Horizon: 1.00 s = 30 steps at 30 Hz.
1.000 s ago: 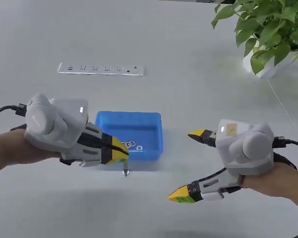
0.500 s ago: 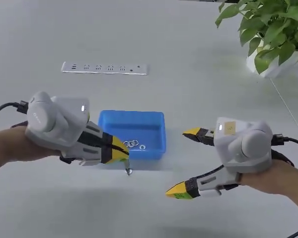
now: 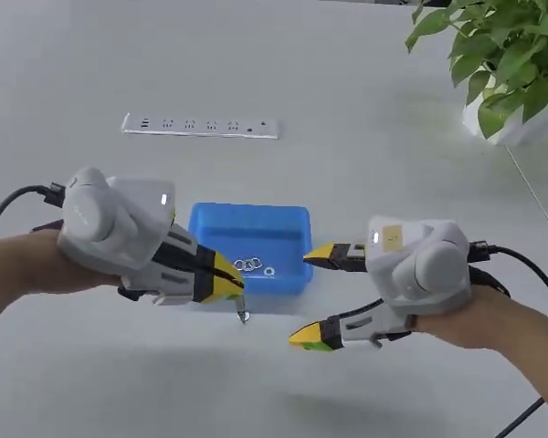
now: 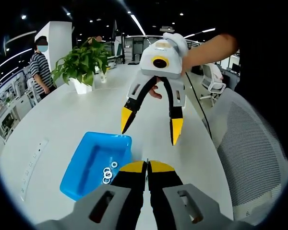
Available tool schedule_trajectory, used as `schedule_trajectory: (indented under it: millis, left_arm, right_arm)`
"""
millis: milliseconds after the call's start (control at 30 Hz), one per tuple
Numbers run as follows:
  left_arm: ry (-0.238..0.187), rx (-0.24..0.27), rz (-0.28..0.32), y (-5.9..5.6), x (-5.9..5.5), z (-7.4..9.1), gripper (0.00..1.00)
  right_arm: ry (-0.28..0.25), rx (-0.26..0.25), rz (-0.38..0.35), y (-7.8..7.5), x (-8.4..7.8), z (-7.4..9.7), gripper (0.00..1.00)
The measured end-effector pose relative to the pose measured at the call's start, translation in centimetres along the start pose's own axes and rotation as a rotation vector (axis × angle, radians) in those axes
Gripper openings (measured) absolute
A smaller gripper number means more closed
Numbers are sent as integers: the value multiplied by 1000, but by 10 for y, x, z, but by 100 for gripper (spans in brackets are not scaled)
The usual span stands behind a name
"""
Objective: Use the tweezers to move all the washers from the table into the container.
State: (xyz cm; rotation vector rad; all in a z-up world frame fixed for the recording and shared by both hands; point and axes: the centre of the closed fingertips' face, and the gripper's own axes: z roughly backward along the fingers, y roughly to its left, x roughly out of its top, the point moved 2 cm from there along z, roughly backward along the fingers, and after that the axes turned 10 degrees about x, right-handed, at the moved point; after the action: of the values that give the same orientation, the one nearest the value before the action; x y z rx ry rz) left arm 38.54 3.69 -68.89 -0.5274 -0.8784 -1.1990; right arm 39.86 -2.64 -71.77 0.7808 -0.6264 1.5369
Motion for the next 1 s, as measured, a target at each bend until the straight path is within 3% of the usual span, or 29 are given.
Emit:
schedule_trajectory:
  millis: [400,1000]
  left_arm:
    - [15,-6,-4,-2,-1,0,5]
    - [34,-6,-11,-4,-4,4,5]
  right_arm:
    - [11,39,59,1,8,-26,36]
    - [24,80,78,-4,16,-51,24]
